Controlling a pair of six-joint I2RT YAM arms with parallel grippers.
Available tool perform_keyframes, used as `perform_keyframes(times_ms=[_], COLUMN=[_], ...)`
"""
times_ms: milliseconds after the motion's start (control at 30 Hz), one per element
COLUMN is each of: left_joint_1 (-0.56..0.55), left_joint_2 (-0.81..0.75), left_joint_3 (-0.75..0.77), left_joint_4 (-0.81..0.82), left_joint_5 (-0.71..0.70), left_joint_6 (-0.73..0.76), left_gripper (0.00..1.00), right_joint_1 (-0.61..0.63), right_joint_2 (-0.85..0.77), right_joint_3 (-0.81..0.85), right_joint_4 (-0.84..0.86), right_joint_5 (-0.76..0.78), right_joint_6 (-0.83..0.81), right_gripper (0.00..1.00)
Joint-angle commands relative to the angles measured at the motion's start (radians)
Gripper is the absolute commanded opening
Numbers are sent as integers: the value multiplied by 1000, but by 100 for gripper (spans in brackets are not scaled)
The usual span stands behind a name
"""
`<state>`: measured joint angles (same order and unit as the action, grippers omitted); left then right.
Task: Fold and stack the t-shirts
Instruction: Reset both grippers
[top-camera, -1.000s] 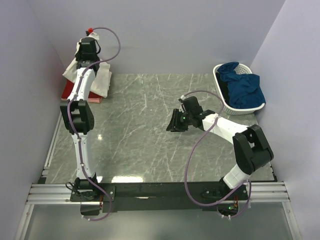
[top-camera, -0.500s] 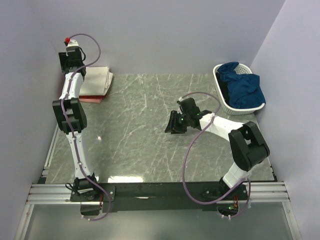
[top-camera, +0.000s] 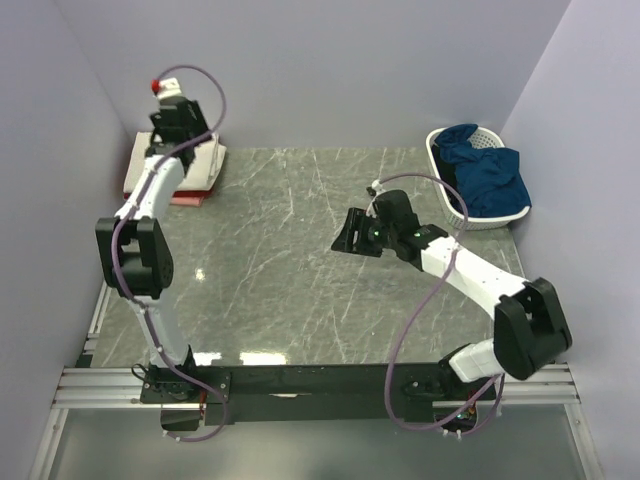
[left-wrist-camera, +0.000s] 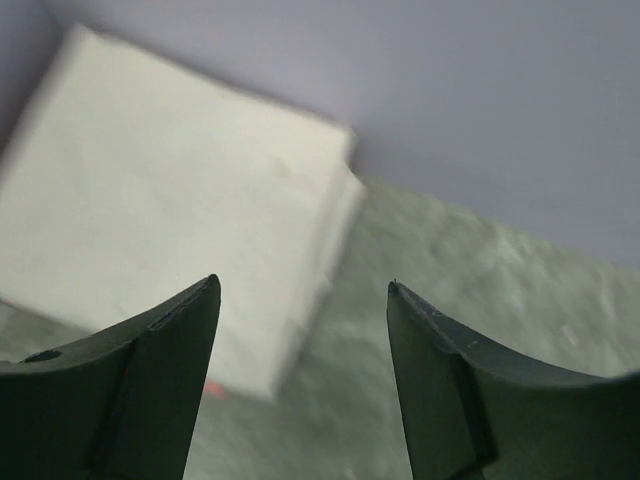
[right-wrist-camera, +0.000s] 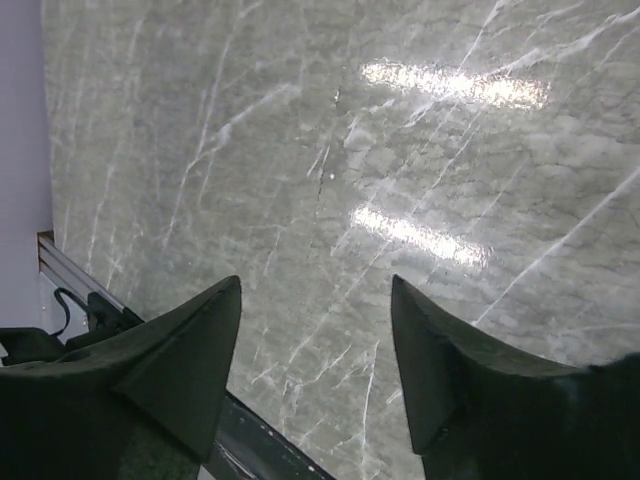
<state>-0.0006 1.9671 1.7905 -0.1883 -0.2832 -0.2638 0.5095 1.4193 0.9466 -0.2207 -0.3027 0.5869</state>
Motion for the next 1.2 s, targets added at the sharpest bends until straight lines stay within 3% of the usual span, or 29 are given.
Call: perform_keyframes(times_ms=[0,133,233,467,600,767,1167], left_joint_1=[-88,-201,-326,-602,-729,-789,-822], left_joint_2=[-143,-302,-370,-536,-579,-576,-678], left_joint_3=[-179,-399,-546,-813,-888,-892,-1008], left_joint_4=[7,64,105,157,162,101,263], left_joint_5=[108,182,167,116,101,76,168], left_joint_6=[-188,-334,-370,-429,-445,-472,-500], left_gripper=[73,84,98,99,99,99,99], right_joint_1=[-8,-11,-14,-38,-45,-48,-48], right_joint_2=[-106,-206,-290,-468,-534,-598,-612], right_joint_3=[-25,-55,-81,-155,-189,-246,-249], right_joint_4=[23,-8,-28,-88,-121,-134,-124], right_joint_5=[36,68,94,180,250,301,376], right_joint_6=[-1,-9,-15,-32,-41,-30,-13], right_gripper=[69,76,80,87,88,91,91])
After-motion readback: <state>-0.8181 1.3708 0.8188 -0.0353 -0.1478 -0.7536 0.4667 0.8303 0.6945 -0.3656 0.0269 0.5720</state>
